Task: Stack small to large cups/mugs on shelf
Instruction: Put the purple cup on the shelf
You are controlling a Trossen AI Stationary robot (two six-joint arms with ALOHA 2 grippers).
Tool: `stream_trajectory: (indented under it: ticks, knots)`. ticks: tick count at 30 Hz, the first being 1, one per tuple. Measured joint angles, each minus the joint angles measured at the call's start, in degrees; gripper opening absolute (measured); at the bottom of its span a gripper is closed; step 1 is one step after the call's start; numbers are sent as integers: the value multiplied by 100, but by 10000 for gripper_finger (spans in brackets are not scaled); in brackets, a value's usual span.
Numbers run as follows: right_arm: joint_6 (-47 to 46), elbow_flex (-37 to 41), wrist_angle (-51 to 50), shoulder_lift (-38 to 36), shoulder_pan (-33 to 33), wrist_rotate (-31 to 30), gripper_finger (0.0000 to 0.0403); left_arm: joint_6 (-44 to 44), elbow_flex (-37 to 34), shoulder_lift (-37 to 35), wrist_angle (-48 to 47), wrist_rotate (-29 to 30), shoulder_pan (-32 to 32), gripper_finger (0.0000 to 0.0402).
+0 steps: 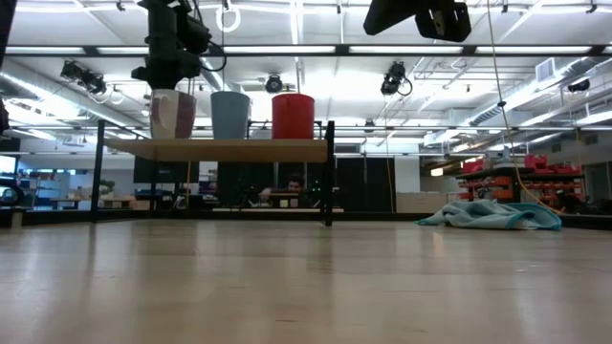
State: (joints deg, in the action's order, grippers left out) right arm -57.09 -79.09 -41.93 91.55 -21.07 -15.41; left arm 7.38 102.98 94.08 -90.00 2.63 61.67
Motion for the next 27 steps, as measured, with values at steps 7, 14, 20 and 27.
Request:
stream_trajectory:
  ticks: [7, 14, 20, 27]
  knots:
    - [3, 0, 0, 0, -5, -1, 18, -24, 0, 0, 0, -5, 0, 58]
    - [8, 0, 0, 0, -5, -1, 18, -24, 0, 0, 3, 0, 0, 97]
    - [21, 0, -2, 0, -5, -1, 18, -26, 0, -12, 0, 4, 0, 100]
    - [24, 0, -1, 0, -5, -1, 18, -63, 2, -193, 0, 9, 0, 106]
